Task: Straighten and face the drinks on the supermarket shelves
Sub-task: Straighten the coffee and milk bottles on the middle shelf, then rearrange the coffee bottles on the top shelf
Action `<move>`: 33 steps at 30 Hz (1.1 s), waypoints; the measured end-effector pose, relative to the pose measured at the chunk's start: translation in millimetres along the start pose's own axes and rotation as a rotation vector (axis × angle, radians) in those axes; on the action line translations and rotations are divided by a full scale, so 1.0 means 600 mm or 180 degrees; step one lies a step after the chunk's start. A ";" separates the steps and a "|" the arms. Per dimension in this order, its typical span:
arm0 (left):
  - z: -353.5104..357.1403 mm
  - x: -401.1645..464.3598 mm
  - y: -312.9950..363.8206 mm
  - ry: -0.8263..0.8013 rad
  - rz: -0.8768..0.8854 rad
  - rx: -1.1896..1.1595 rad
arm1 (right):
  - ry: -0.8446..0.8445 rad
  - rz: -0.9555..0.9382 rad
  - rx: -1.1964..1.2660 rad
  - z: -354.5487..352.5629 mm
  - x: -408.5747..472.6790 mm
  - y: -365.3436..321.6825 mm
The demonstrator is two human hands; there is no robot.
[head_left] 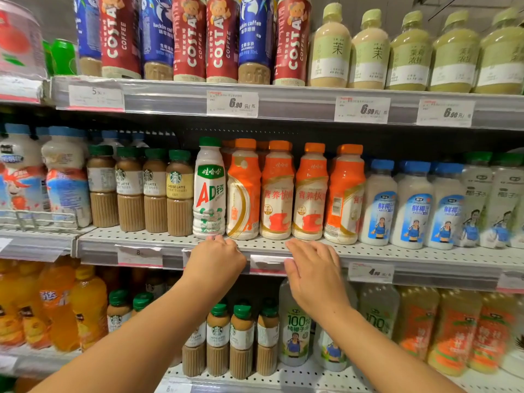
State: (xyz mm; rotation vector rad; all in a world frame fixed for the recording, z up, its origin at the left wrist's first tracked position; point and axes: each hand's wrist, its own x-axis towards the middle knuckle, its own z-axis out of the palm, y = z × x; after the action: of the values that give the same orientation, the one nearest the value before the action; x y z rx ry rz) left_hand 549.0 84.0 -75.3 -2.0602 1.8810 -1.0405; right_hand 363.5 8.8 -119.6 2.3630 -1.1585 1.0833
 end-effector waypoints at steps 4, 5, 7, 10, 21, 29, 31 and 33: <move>0.002 -0.003 -0.007 0.0112 -0.0017 -0.0036 | -0.0152 0.0179 0.0052 -0.004 0.003 0.000; 0.004 -0.004 -0.011 0.0153 -0.0010 -0.0076 | -0.0219 0.0199 0.0045 -0.006 0.004 0.000; 0.009 -0.006 -0.018 0.0242 0.0024 -0.0173 | -0.0370 0.0272 0.0029 -0.012 0.004 -0.004; 0.023 -0.013 -0.028 0.0425 0.0081 -0.0518 | -0.0605 0.0433 -0.0124 -0.023 0.005 -0.017; -0.066 -0.012 -0.305 0.2361 0.0637 -0.1437 | -0.0007 0.0482 -0.0488 -0.217 0.187 -0.190; -0.095 0.057 -0.441 0.2321 -0.0165 -0.1033 | 0.0334 0.0271 -0.1050 -0.289 0.331 -0.253; -0.077 0.062 -0.442 0.2202 -0.0245 -0.0970 | 0.0195 0.0395 -0.1079 -0.279 0.341 -0.248; -0.073 0.065 -0.440 0.2318 -0.0290 -0.0984 | 0.0206 0.0429 -0.1177 -0.269 0.348 -0.242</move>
State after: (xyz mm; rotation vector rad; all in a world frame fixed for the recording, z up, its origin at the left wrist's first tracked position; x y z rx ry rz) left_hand 736.2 113.0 117.7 -2.1106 2.4120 -1.8127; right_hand 476.9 73.3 151.9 1.9782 -1.3764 0.8870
